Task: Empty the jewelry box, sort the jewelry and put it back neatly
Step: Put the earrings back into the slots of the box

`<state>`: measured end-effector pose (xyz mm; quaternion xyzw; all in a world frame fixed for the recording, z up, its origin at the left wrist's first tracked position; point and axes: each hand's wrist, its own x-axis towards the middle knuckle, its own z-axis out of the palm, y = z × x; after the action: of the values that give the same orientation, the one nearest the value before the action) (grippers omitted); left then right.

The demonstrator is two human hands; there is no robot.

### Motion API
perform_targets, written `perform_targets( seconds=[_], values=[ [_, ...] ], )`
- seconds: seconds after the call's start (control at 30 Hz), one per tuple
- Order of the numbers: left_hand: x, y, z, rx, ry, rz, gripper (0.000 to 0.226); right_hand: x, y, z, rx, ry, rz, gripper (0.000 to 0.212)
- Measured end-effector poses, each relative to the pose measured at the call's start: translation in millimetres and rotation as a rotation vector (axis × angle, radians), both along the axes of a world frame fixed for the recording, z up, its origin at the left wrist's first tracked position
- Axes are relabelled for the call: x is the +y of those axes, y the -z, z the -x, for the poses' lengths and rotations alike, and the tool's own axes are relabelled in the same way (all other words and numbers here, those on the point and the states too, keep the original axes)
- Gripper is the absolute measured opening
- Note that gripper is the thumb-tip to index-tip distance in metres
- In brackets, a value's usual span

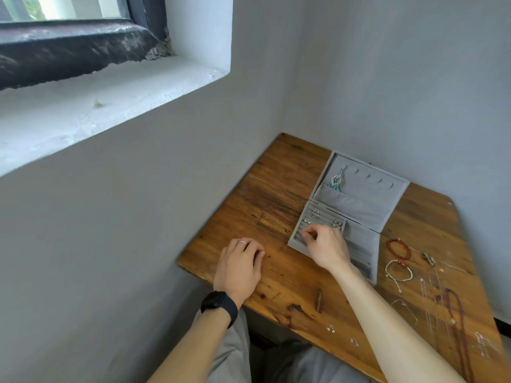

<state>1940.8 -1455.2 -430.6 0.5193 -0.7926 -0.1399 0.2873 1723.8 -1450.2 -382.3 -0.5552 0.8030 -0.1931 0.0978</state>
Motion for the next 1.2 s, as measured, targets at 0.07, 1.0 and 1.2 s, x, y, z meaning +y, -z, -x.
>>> perform_targets(
  seconds=[0.07, 1.0, 1.2],
  values=[
    [0, 1, 0, 0.001, -0.002, 0.0, 0.014, -3, -1, 2, -0.004, 0.025, -0.009, 0.017],
    [-10, 4, -3, 0.02, 0.048, -0.087, 0.009, 21, -18, 10, -0.164, 0.179, 0.015, 0.024],
    [-42, -31, 20, 0.213, 0.197, -0.276, 0.008, 90, 6, 32, 0.098, 0.163, 0.191, 0.019]
  ],
)
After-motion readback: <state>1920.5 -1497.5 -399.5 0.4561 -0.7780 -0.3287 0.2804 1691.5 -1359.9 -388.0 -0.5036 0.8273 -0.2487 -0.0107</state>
